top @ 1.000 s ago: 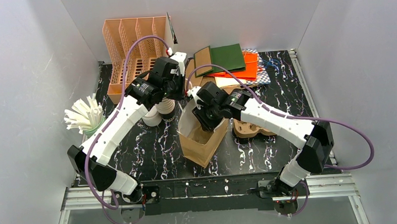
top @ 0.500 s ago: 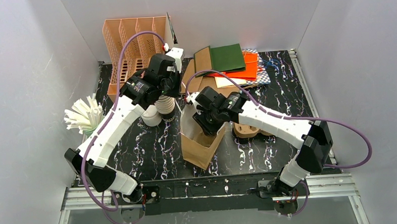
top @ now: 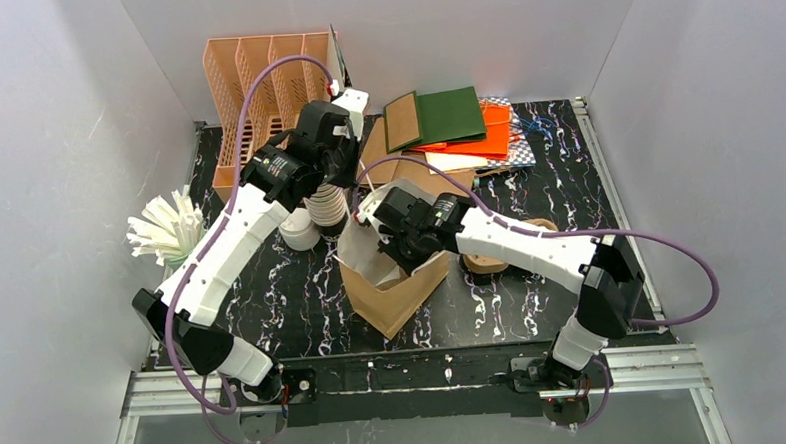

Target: Pack the takeout coffee

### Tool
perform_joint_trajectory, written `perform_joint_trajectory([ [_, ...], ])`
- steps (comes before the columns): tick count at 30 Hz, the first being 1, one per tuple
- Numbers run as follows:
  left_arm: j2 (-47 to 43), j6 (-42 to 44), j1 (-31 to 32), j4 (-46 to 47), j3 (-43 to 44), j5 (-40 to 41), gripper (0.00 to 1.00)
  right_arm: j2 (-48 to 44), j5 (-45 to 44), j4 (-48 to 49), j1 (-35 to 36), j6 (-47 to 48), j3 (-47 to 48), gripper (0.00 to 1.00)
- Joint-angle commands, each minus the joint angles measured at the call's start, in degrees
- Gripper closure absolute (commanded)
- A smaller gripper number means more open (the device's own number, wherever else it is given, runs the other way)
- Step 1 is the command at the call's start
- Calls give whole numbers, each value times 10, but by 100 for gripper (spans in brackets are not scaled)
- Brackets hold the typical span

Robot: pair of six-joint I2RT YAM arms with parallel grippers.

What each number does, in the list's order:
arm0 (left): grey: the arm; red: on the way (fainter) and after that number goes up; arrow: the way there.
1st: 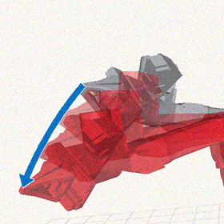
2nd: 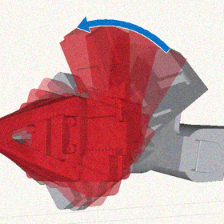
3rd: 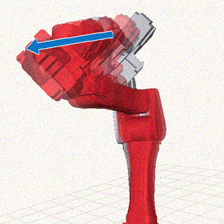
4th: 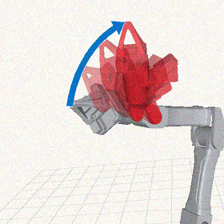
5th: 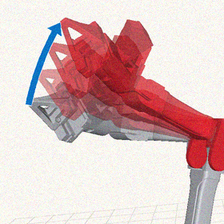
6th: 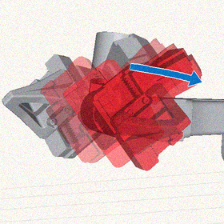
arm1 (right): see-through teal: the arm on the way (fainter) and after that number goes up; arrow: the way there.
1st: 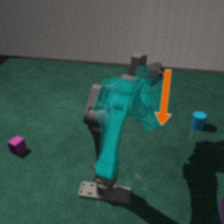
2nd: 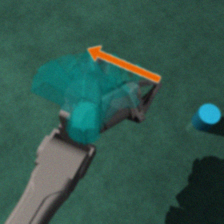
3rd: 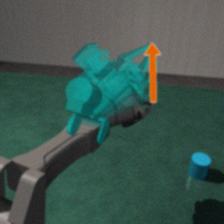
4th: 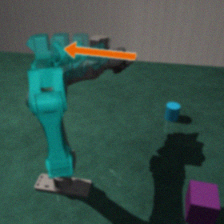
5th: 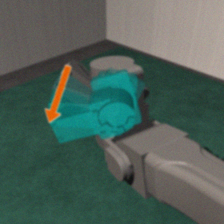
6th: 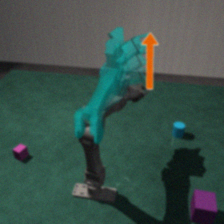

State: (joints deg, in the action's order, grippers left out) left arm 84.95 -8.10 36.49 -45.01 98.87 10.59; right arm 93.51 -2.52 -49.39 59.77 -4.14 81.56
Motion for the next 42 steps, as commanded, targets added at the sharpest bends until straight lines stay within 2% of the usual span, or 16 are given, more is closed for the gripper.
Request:
perform_joint_trajectory([
  [1, -17, 25, -4, 16, -1, 24, 100, 12, 0, -18, 4, 9, 3, 93],
  [23, -67, 29, -4, 42, -13, -19, 100, 61, 10, -19, 5, -22, -40, 93],
  [42, -95, 26, -4, 39, -52, -20, 100, 78, 5, 79, 5, -53, -108, 92],
])
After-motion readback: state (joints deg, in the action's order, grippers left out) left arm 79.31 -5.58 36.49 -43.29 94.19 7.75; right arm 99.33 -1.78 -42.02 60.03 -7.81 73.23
